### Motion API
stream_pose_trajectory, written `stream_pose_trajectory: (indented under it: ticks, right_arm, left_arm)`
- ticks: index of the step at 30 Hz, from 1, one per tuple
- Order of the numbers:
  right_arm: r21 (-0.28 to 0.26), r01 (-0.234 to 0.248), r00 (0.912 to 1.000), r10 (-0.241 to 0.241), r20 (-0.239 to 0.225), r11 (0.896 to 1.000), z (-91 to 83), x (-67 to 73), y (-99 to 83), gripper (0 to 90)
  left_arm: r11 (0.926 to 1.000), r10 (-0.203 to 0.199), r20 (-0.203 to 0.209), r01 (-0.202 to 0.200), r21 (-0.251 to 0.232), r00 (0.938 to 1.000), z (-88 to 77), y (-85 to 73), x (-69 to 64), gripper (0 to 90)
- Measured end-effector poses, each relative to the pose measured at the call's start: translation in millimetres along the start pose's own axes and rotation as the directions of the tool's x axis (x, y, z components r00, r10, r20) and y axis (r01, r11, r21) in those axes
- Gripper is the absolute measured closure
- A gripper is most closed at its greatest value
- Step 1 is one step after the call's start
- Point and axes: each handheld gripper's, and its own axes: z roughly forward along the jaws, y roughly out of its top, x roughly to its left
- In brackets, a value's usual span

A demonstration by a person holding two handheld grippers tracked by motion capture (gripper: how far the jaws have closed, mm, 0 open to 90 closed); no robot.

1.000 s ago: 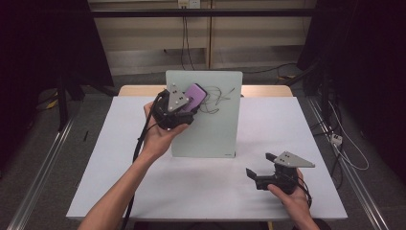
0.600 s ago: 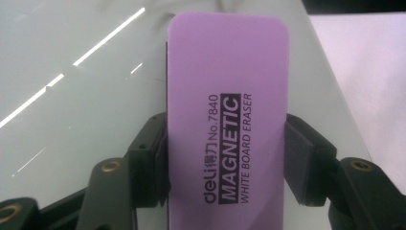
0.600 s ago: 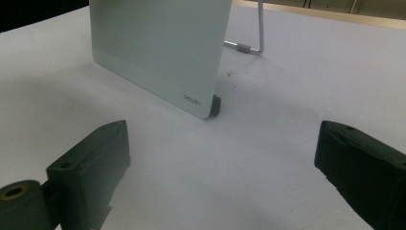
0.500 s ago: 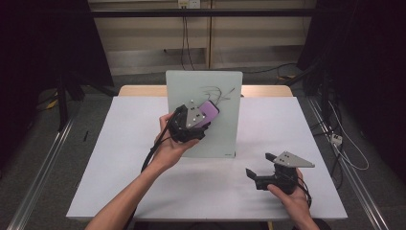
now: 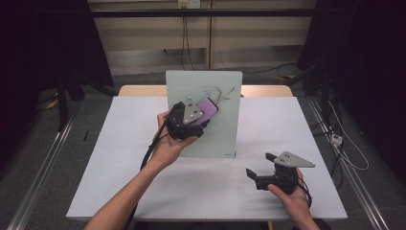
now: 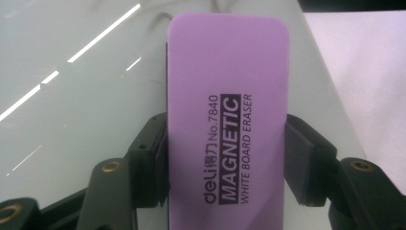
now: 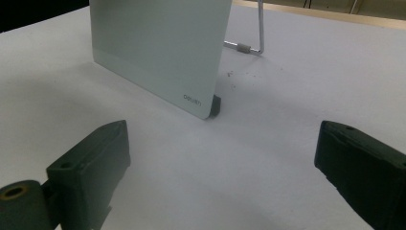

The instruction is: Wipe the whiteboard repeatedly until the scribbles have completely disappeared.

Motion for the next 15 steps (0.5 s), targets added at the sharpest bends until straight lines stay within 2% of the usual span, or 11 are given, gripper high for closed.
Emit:
stream_pose_trajectory:
  ticks: [7,10,15]
  right_arm:
    - [0.002,0.004,1.0000,-0.004,0.000,1.000,0.2,-0.1,0.0,5.0]
    - [0.002,0.004,1.0000,-0.004,0.000,1.000,0.1,0.0,0.0,5.0]
    - [0.002,0.003,1.0000,-0.003,0.001,1.000,0.1,-0.1,0.0,5.0]
  left_arm:
    - [0.9992,-0.032,-0.031,0.031,-0.024,0.9990,-10.2,4.6,18.0,41.2]
    - [0.9974,-0.059,-0.045,0.057,-0.044,0.9972,-15.5,6.0,27.4,41.2]
    - [0.9964,-0.067,-0.072,0.064,-0.055,0.9951,-22.2,12.1,39.8,41.2]
